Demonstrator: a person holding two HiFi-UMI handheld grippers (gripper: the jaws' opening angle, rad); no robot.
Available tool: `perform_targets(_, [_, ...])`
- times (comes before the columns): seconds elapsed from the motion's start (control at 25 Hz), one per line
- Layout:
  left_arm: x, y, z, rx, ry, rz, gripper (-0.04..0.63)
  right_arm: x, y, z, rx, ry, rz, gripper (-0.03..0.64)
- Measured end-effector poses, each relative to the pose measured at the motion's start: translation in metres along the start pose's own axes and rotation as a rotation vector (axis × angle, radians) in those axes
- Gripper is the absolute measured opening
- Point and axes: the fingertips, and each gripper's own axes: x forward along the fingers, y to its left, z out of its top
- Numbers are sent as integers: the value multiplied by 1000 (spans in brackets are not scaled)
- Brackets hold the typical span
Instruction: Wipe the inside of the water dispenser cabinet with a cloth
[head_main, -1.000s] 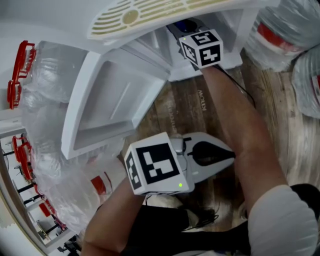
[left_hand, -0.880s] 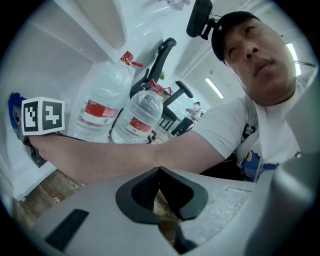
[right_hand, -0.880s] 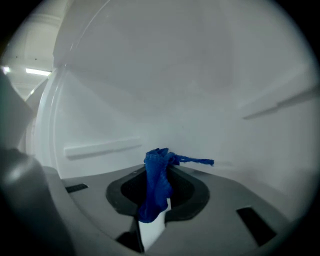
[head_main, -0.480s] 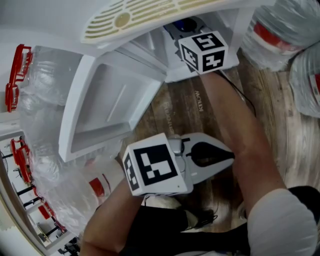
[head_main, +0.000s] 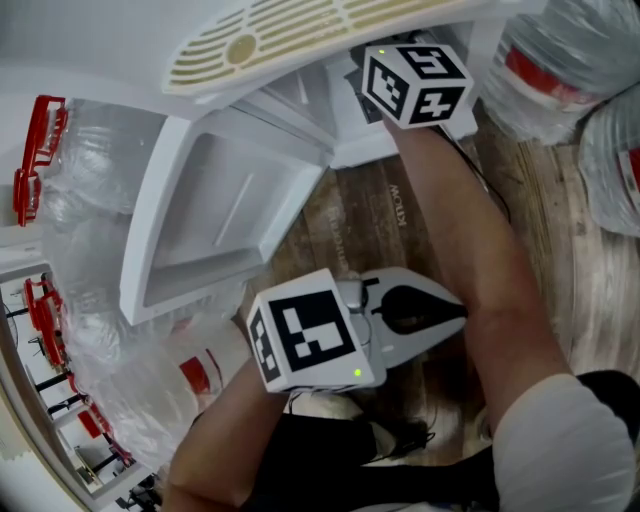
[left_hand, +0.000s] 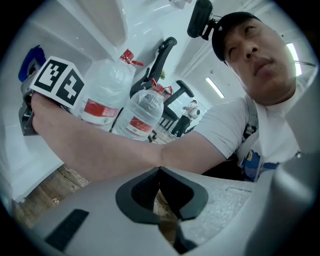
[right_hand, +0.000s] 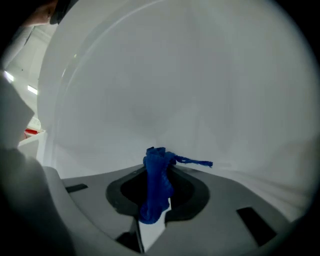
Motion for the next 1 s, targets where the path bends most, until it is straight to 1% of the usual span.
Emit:
perform_targets(0.36, [3, -2, 4, -3, -20, -8, 3, -17, -38, -87, 25, 222, -100, 64])
perform_targets(0.52, [1, -2, 3, -5, -19, -6, 3, -24, -47, -105, 38, 269, -138, 64])
perform_targets(0.68, [1, -2, 3, -2, -20, -7, 3, -29, -55, -113, 59, 297, -174, 64])
perform_targets(0.8, [1, -3, 2, -2, -15, -10, 3, -31, -51, -100, 80, 254, -175, 64])
perform_targets(0.88, [1, -3, 1, -2, -13, -12, 3, -29, -41, -75, 79, 183, -158, 64])
perform_targets(1.0, [1, -3, 0, 5, -1, -11, 3, -23, -27, -24, 75, 42, -146, 65])
